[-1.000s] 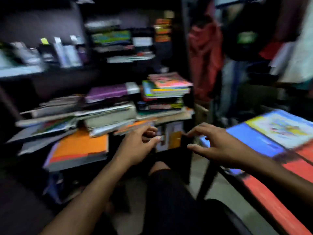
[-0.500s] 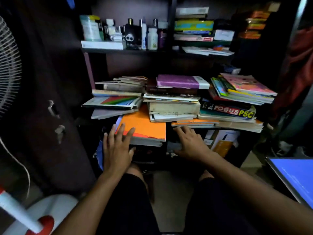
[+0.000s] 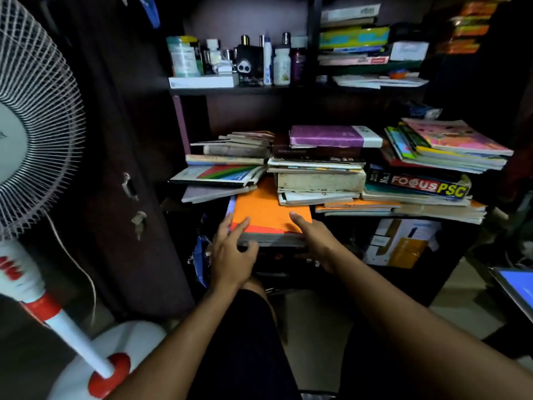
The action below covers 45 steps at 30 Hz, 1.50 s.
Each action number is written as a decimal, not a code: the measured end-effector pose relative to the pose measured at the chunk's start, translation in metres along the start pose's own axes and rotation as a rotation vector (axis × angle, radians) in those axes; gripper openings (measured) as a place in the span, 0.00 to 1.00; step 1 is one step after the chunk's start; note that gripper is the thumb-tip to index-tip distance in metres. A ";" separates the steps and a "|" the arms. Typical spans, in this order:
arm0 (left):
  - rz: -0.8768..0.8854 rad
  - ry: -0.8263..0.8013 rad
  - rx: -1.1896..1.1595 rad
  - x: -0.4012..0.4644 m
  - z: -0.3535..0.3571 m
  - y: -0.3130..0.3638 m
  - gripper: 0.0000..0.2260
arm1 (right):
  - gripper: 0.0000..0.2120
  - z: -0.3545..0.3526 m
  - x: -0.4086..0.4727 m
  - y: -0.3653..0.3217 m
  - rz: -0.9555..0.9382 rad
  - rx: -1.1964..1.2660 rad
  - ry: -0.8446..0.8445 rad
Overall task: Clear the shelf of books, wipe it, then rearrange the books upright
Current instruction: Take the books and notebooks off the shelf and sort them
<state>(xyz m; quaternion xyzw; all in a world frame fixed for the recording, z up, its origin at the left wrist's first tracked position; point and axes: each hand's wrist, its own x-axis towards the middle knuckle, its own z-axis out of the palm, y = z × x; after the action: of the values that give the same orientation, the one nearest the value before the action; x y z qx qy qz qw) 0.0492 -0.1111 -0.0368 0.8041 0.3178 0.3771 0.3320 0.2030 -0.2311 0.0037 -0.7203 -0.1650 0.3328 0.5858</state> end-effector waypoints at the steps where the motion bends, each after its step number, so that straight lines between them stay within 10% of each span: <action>1: 0.008 0.019 0.040 -0.004 0.004 0.003 0.22 | 0.29 0.002 0.004 -0.001 0.004 0.077 0.046; 8: -0.250 0.224 -0.456 0.014 -0.014 0.007 0.08 | 0.24 -0.009 -0.005 0.008 0.077 0.245 -0.013; 15: -0.715 -0.342 -0.841 0.023 -0.045 0.005 0.16 | 0.25 0.013 -0.032 0.014 0.104 0.327 -0.071; 32: -0.614 -0.592 -0.885 -0.119 -0.001 0.088 0.15 | 0.17 -0.125 -0.182 0.066 0.150 -0.012 -0.089; 45: -0.556 -0.877 -1.089 -0.134 0.076 0.203 0.17 | 0.11 -0.251 -0.257 0.042 -0.150 -0.002 0.562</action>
<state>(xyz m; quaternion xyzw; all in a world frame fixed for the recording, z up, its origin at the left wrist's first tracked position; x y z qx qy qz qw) 0.0954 -0.3521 0.0297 0.4931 0.1164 0.0286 0.8617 0.1789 -0.5876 0.0605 -0.7708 -0.0492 0.0757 0.6306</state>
